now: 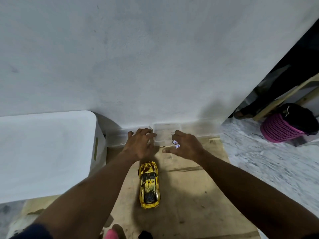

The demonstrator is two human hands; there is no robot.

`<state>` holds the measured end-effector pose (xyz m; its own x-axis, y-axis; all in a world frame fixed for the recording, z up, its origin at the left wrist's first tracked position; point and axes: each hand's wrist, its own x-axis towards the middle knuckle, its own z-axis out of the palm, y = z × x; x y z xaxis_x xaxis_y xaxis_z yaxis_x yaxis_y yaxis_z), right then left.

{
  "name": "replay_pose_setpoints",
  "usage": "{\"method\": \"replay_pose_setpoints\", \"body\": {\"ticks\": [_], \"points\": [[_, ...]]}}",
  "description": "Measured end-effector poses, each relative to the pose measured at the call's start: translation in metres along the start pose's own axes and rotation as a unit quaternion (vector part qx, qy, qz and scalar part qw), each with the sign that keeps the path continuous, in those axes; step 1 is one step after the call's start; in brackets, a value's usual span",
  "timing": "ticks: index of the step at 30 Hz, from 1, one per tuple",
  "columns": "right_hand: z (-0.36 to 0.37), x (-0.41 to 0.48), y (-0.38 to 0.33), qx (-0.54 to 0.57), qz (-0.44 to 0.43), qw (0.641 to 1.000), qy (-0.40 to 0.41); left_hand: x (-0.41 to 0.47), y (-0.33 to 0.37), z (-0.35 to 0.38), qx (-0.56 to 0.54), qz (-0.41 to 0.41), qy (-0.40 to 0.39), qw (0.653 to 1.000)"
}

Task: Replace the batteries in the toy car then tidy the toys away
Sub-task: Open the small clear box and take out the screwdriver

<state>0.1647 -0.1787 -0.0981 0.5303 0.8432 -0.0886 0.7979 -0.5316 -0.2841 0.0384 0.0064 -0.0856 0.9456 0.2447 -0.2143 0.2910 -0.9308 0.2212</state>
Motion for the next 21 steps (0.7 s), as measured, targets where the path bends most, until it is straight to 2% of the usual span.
{"method": "replay_pose_setpoints", "body": {"ticks": [4, 13, 17, 21], "points": [[0.028, -0.041, -0.009, -0.03, 0.009, 0.999, -0.042, -0.016, -0.014, 0.005, -0.009, -0.014, 0.045, 0.999], [0.087, -0.056, -0.005, -0.163, -0.017, 0.985, 0.043, -0.046, -0.03, 0.023, 0.015, -0.031, 0.063, 0.997], [0.091, -0.061, -0.006, -0.165, 0.013, 0.984, 0.059, -0.056, -0.035, 0.028, 0.016, -0.038, 0.071, 0.997], [0.095, -0.062, -0.007, -0.117, 0.012, 0.992, 0.048, -0.061, -0.038, 0.029, -0.003, -0.04, 0.08, 0.996]]}}
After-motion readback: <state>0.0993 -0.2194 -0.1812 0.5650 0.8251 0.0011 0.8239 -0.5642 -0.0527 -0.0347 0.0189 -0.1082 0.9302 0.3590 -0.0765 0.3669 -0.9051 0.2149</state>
